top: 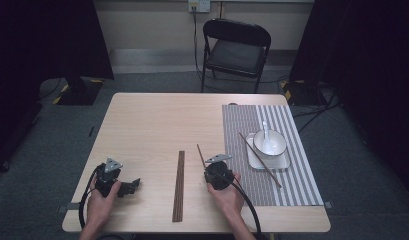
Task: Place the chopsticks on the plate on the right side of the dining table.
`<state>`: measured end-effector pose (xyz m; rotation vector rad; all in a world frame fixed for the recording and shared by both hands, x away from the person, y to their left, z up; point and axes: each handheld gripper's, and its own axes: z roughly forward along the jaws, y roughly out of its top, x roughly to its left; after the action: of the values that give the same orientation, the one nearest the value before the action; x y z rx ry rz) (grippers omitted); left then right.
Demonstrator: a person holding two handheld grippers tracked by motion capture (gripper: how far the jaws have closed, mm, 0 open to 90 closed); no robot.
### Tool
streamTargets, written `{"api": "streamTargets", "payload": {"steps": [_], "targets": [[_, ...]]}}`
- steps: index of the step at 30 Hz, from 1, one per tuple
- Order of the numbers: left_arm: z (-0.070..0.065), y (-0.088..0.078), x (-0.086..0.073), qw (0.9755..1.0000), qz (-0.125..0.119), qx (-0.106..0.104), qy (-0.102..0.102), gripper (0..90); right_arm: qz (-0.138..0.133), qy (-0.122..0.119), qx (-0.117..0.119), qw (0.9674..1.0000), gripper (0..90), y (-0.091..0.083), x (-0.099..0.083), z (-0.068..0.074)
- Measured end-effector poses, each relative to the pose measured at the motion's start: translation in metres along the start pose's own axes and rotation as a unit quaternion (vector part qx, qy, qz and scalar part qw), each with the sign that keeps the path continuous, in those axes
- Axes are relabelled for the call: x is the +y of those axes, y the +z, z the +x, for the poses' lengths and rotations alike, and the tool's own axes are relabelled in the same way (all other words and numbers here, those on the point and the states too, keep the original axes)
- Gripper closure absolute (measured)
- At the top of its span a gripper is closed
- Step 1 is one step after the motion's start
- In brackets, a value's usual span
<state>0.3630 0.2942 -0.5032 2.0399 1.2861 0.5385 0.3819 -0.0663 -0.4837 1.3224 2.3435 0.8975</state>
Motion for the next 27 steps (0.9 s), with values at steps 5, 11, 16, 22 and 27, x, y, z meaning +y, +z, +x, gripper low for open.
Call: {"api": "streamTargets", "payload": {"steps": [5,11,16,22,27], "targets": [[0.0,0.0,0.0,1.0,0.001,0.001,0.0,0.3,0.001,-0.005,-0.005,1.0,79.8,-0.001,-0.001,0.003],[0.0,0.0,0.0,1.0,0.0,0.0,0.0,0.3,0.01,-0.003,-0.011,0.9999,82.6,-0.001,0.001,0.003],[0.0,0.0,0.0,1.0,0.001,0.001,0.0,0.3,0.009,0.011,-0.021,0.9997,84.0,0.002,0.005,0.002],[0.0,0.0,0.0,1.0,0.0,0.0,0.0,0.3,0.008,0.026,-0.025,0.9993,84.8,0.006,0.009,-0.001],[0.0,0.0,0.0,1.0,0.0,0.0,0.0,0.3,0.004,0.034,-0.026,0.9991,85.1,0.007,0.01,-0.004]]}}
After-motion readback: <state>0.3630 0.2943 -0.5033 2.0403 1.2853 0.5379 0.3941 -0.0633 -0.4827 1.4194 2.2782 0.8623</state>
